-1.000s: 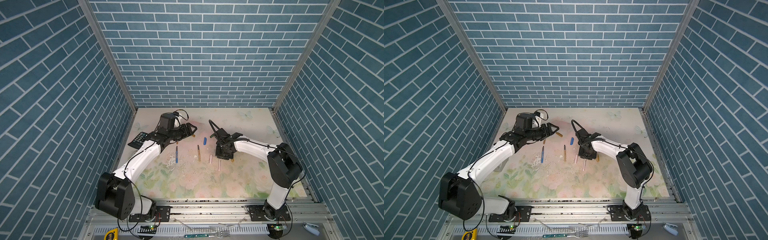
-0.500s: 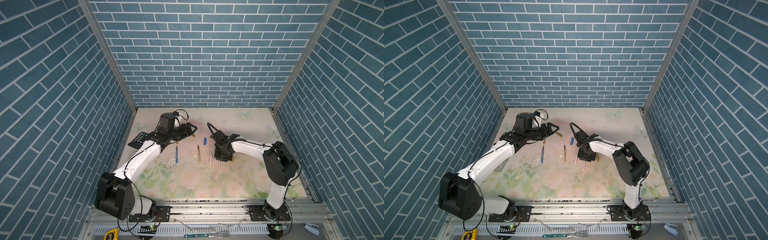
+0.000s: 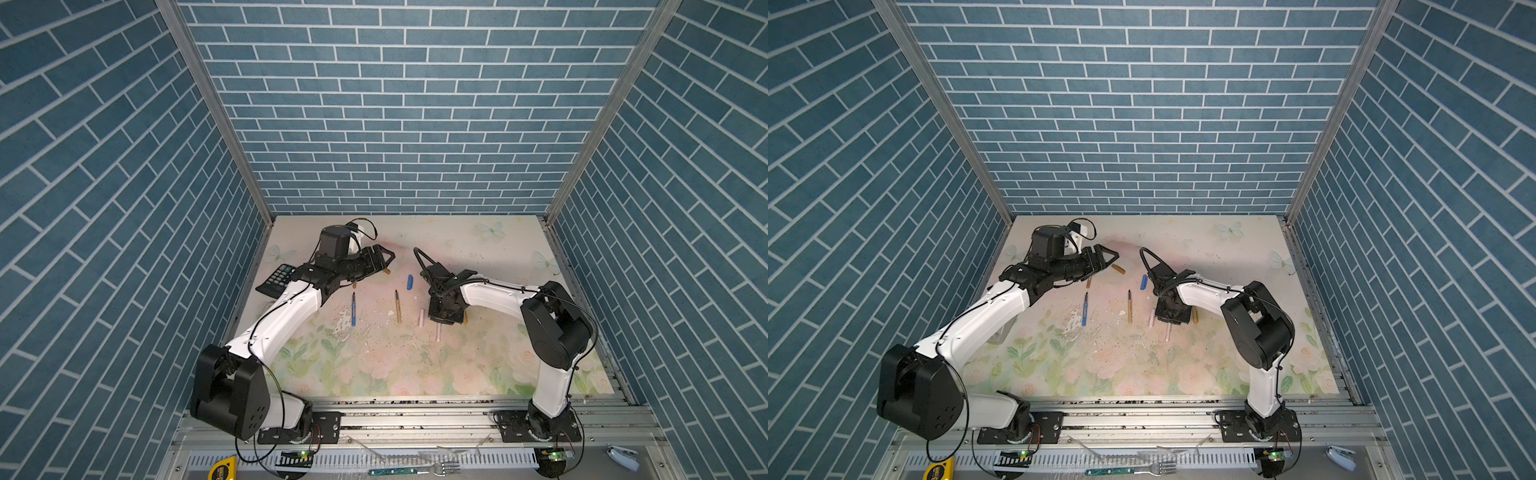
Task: Insert the pens into the pen caps
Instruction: 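Close the right gripper on the pink fountain pen and lift it, then pass the pink pen from the right gripper to the left gripper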
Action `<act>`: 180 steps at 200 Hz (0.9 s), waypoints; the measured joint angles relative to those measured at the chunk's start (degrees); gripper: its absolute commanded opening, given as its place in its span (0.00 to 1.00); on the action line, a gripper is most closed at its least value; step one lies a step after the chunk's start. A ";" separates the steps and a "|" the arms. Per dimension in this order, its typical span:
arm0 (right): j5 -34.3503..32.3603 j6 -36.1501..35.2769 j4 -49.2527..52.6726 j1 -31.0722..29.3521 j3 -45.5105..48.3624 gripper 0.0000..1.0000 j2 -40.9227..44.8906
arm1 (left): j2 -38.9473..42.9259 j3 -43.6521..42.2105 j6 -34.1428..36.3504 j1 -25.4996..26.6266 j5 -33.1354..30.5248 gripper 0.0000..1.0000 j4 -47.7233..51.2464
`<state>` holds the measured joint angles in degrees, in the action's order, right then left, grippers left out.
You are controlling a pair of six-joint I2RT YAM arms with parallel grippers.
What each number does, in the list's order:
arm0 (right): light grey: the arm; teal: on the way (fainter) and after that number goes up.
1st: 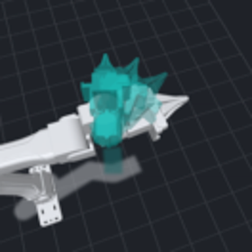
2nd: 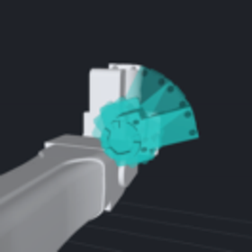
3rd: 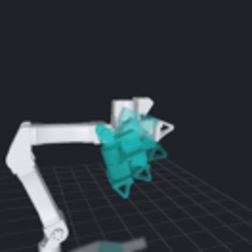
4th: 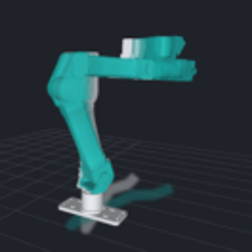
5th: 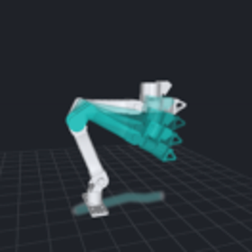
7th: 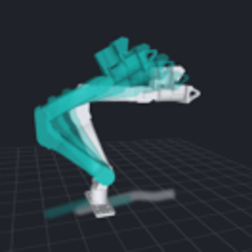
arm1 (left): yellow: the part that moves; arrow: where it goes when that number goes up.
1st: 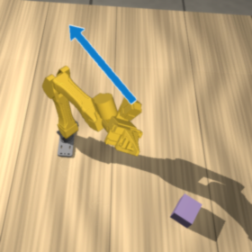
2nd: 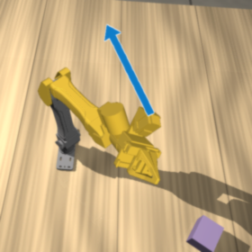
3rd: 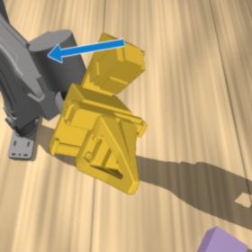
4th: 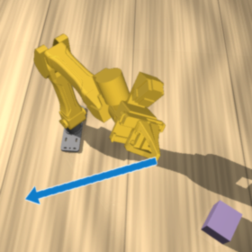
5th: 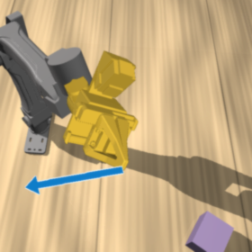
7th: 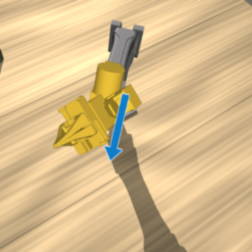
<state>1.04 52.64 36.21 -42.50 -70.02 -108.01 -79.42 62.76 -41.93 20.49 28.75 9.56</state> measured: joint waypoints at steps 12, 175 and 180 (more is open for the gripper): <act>0.02 0.00 -0.66 0.02 0.39 0.13 0.31 | 0.39 -0.48 -0.13 0.00 0.15 0.82 -2.10; -6.01 -15.45 -5.86 0.02 -12.02 0.11 18.99 | -2.97 -4.13 -1.33 0.00 18.10 0.69 -25.77; -5.97 -15.72 -6.34 0.00 -12.07 0.11 19.61 | -3.28 -4.13 -1.29 0.17 18.84 0.69 -26.53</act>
<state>-4.93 36.93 29.87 -42.50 -82.08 -88.40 -82.70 58.63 -43.22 20.67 47.59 -16.97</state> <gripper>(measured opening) 0.135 0.699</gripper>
